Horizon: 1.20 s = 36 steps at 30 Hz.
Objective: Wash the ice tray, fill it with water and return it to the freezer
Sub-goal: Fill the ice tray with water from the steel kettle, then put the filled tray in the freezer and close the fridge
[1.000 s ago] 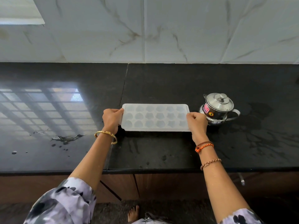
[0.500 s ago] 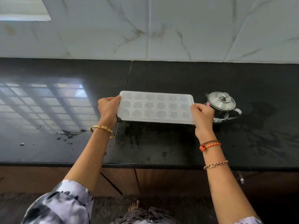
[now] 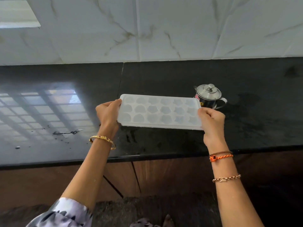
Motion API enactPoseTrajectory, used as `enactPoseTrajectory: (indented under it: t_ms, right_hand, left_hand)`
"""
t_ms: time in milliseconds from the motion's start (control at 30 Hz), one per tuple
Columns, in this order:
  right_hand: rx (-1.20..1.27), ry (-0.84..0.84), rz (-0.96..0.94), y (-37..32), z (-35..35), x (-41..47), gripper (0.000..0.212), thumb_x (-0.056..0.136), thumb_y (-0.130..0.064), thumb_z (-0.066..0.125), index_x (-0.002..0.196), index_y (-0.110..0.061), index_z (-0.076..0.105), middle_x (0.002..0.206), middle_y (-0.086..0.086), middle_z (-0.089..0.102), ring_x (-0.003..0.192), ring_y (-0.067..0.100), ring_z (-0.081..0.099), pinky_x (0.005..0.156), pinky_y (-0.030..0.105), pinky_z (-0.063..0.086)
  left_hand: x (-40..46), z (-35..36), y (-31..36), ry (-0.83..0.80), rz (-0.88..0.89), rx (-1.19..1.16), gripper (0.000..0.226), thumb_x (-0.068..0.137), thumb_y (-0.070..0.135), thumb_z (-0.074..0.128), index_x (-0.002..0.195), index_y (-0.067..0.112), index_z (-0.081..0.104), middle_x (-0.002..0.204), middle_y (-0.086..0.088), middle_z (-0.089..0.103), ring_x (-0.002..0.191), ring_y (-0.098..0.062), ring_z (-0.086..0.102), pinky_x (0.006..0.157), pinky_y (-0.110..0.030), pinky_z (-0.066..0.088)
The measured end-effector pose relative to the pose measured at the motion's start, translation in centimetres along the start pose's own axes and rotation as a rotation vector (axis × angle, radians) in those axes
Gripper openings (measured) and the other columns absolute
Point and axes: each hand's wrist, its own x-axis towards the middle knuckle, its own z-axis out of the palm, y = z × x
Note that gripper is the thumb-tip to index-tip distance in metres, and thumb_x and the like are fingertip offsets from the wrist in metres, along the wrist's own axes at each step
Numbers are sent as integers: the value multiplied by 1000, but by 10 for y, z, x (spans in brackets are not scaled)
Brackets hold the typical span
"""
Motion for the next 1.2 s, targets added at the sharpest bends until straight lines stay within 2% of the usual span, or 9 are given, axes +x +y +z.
enactPoseTrajectory:
  t_ms: [200,233,267,367,533,667,800,1067,1200]
  right_hand:
    - [-27,167,-4,-1,-29,-37,24,85,-5,50,90,17,56,95,37,57,82,43,57,63,45,49]
    - [-31,188,3,-1,-34,-46,26,85,-5,49,92,19,54,88,37,56,105,45,46,60,44,48]
    - [-34,210,7,-1,-40,-55,27,85,-5,49,94,20,53,84,37,53,72,16,37,56,37,43]
    - [-29,309,28,3,-57,-79,25,85,-5,51,90,20,53,101,41,51,89,51,50,60,28,35]
    - [-46,426,58,6,-90,-123,30,87,-8,52,59,-13,60,78,10,65,65,8,59,59,28,51]
    - [-35,537,35,15,-120,-154,20,87,-6,52,81,11,60,77,16,63,62,5,58,52,19,48]
    - [-5,620,53,26,-155,-184,15,89,-10,52,82,-3,64,71,-6,56,67,2,53,40,4,39]
    - [39,837,100,39,-229,-227,27,86,-3,50,59,-5,53,60,4,39,62,13,38,57,27,32]
    - [52,946,106,45,-269,-248,23,85,-1,49,74,19,50,70,8,36,69,19,32,59,28,26]
  left_hand:
    - [-24,3,-1,-117,27,21,29,77,8,63,50,9,55,57,-2,52,51,-14,51,50,-23,43]
    - [-28,3,-1,-138,25,20,29,77,9,63,50,10,55,57,-2,52,51,-14,51,50,-23,43]
    - [-33,2,-1,-164,21,18,30,77,9,64,49,10,56,57,-1,53,50,-13,52,49,-22,44]
    - [-49,3,-4,-237,20,36,35,77,9,64,44,12,53,48,4,52,45,-9,51,38,-13,39]
    - [-83,9,-14,-343,-9,73,28,79,10,65,52,12,58,64,0,58,57,-12,56,49,-21,45]
    - [-116,18,-24,-435,-29,80,31,79,10,65,50,12,57,62,-1,59,57,-13,58,55,-22,48]
    - [-151,34,-32,-554,-43,121,30,80,11,65,51,11,56,63,-3,57,57,-12,57,54,-21,47]
    - [-230,74,-50,-774,-50,157,27,82,11,64,55,11,60,72,-4,62,66,-15,61,56,-25,49]
    - [-275,98,-61,-876,-38,182,25,83,14,63,59,8,60,78,-6,64,69,-17,64,51,-23,48]
